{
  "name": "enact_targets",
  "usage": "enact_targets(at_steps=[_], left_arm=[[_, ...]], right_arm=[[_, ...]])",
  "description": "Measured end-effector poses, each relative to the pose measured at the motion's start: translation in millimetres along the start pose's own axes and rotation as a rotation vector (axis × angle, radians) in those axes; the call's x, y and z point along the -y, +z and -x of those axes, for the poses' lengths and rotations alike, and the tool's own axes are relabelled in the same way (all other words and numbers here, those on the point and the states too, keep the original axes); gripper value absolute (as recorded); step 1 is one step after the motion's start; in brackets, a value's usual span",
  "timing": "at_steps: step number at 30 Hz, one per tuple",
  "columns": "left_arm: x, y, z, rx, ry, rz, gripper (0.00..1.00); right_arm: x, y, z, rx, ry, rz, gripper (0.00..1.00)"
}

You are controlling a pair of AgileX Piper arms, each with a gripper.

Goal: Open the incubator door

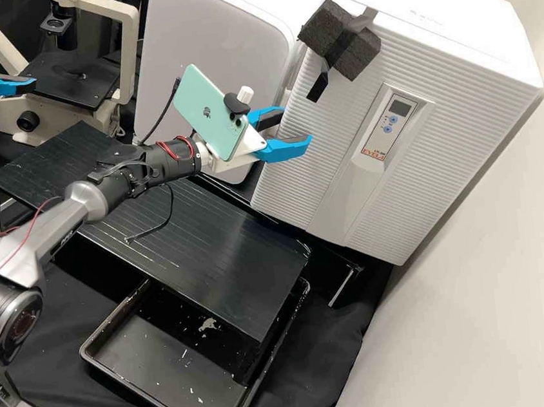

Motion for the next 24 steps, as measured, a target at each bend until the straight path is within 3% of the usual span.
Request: enact_targets(at_steps=[11, 20, 21, 24], left_arm=[[0.0, 0.0, 0.0, 0.0, 0.0, 0.0, 1.0], [0.0, 0.0, 0.0, 0.0, 0.0, 0.0, 1.0], [0.0, 0.0, 0.0, 0.0, 0.0, 0.0, 1.0], [0.0, 0.0, 0.0, 0.0, 0.0, 0.0, 1.0]], right_arm=[[-8.8, 8.0, 15.5, 0.002, 0.007, -0.006, 0.0], [-22.5, 16.8, 43.7, 0.016, 0.083, -0.028, 0.0], [-24.9, 17.7, 46.8, 0.017, 0.088, -0.034, 1.0], [-31.8, 19.9, 53.7, 0.021, 0.105, -0.053, 1.0]])
